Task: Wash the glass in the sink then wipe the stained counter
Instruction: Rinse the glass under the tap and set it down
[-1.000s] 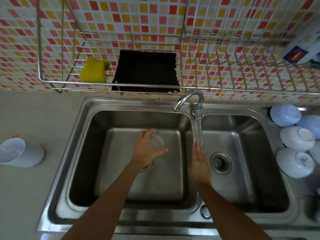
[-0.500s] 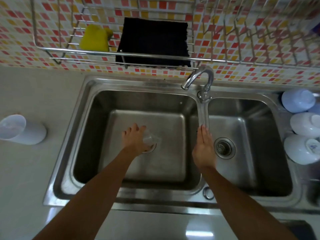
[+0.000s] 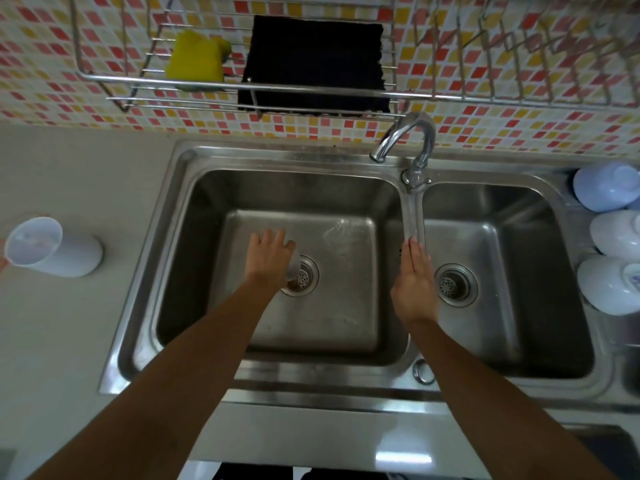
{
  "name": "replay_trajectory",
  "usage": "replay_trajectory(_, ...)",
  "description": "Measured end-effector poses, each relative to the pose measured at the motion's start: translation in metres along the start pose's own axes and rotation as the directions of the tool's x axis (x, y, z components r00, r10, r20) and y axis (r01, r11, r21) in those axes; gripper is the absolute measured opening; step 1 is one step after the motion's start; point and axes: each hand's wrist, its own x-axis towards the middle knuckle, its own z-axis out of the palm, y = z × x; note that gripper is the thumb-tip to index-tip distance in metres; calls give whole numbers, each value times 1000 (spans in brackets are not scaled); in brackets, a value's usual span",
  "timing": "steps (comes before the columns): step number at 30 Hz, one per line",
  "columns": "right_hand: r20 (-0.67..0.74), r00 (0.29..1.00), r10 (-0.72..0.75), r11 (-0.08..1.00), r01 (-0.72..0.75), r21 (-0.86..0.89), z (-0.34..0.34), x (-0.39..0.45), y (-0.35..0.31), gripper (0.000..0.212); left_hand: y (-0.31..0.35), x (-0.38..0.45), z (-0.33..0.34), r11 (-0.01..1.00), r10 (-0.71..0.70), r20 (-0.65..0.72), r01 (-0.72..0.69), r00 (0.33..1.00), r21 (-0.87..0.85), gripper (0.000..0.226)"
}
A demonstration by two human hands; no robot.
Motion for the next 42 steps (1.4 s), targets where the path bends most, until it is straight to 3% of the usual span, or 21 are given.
replay_trajectory(4, 0, 1000, 8, 1000, -8, -11, 1, -1, 0, 64, -1, -4, -4, 994, 49, 29, -52, 998, 92, 60)
replay_trajectory(9, 1, 1000, 11, 1000, -11, 7, 3, -1, 1, 64, -3, -13, 2, 993, 82, 21, -83, 996, 85, 54)
replay_trajectory(14, 15, 1000, 13, 1000, -13, 4, 5, 0, 3, 65, -9, -20, 8, 995, 80, -33, -78, 996, 67, 65)
replay_trajectory(18, 12, 1000, -8, 1000, 8, 4, 5, 0, 3, 63, -18, -19, 7, 997, 65, -109, -68, 992, -27, 72)
replay_trajectory(20, 15, 1000, -11, 1000, 11, 8, 4, 0, 4, 65, -21, -22, 11, 979, -1, -147, -29, 989, -200, 77)
replay_trajectory(24, 40, 999, -25, 999, 26, -21, 1, -2, 3, 66, -29, -38, 23, 806, -145, -147, 31, 978, -591, 86)
replay_trajectory(27, 46, 996, -79, 994, 83, -77, -5, -3, 2, 54, -40, -60, 27, 694, -249, -112, 97, 962, -714, 89)
replay_trajectory(31, 121, 946, -301, 940, 316, -130, -4, -15, -5, 55, -65, -91, 39, 599, -338, -85, 145, 937, -788, 85)
replay_trajectory(35, 164, 933, -322, 946, 324, 9, 4, -26, -38, 48, -90, -123, 55, 460, -422, -85, 132, 903, -878, 78)
replay_trajectory(39, 182, 934, -307, 929, 253, 270, 15, -32, -118, 59, -109, -163, 63, 272, -614, -69, 128, 786, -954, 74)
replay_trajectory(42, 184, 907, -379, 867, 279, 412, 17, -34, -195, 64, -131, -191, 79, 191, -699, -8, 176, 715, -966, 81)
